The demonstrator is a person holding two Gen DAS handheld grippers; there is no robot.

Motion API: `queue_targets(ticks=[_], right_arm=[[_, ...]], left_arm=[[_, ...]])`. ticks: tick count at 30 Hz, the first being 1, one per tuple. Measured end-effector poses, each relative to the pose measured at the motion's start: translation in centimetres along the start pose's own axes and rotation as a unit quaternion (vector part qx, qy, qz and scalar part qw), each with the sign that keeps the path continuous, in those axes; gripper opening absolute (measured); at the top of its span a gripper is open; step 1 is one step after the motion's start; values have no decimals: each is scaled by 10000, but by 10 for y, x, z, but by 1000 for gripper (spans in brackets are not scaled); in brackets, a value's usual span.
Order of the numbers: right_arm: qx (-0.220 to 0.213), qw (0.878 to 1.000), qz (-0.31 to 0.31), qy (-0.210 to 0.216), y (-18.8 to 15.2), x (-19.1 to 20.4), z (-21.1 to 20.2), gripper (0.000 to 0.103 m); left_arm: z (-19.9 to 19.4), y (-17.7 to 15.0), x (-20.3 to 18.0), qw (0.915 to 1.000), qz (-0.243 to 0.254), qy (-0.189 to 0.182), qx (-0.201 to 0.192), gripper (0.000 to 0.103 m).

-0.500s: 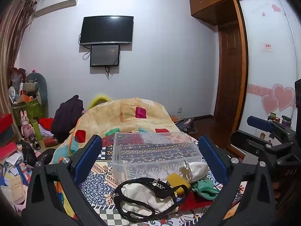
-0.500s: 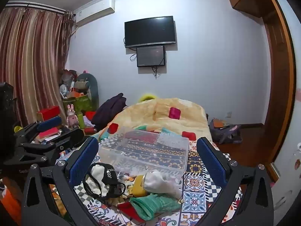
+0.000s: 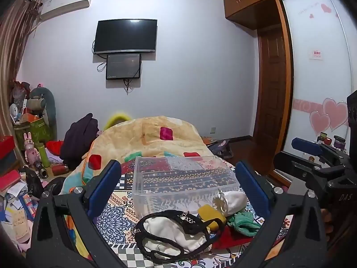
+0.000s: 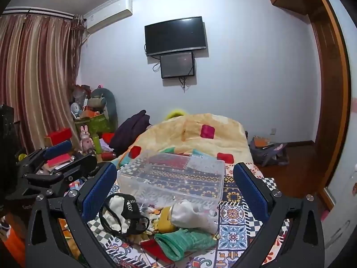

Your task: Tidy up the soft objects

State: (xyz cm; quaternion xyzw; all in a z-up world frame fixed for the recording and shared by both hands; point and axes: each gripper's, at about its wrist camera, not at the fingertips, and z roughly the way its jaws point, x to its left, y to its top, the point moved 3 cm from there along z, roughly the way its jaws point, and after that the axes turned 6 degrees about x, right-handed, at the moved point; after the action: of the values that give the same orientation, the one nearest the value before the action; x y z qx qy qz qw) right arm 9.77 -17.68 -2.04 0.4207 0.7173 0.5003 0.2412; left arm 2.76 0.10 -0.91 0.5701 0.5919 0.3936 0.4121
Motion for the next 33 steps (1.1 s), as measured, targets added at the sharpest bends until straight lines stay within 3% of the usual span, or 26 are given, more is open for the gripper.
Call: queue_targets(ticks=[33], right_arm=[[-13,10000,54,54,-1,5,-2,103]], left_arm=[[-4,4,-6,9999,78,35,-53,103]])
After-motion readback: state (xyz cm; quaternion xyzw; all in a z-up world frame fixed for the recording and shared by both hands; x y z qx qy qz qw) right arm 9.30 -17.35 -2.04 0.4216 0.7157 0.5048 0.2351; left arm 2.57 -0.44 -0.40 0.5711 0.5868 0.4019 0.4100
